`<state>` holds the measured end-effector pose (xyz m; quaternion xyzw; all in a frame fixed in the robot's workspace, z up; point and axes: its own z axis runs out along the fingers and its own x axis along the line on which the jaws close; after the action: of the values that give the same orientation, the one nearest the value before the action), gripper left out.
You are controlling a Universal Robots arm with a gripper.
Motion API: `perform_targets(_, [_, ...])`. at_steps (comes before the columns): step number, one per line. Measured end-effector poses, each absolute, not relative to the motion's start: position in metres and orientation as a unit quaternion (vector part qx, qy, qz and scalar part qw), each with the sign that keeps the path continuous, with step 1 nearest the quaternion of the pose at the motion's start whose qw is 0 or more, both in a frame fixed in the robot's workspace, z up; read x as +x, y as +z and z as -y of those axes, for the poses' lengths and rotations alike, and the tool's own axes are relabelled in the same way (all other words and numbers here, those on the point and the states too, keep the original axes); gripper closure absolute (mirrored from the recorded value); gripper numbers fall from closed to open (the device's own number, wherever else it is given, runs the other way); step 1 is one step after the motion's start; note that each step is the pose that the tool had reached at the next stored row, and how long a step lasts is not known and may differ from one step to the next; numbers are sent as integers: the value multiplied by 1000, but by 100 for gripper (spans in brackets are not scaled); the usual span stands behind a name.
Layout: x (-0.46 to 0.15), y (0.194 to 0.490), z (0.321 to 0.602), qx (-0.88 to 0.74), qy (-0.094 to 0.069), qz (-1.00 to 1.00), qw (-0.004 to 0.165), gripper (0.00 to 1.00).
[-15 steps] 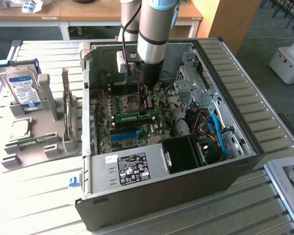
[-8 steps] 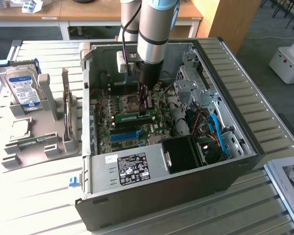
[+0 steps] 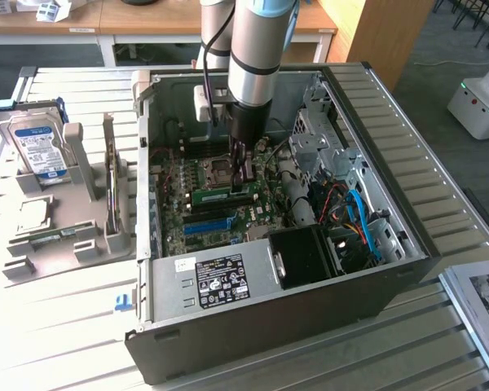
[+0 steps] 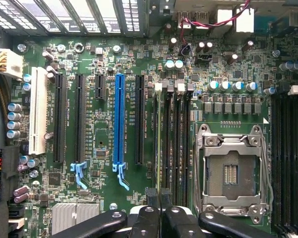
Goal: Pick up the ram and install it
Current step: 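Insert the ram into the slot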
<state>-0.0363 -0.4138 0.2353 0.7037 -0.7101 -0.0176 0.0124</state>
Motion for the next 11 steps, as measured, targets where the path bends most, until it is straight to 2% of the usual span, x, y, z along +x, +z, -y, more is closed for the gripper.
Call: perform_targets(11, [-37,235,414,703,-18,711,12,88])
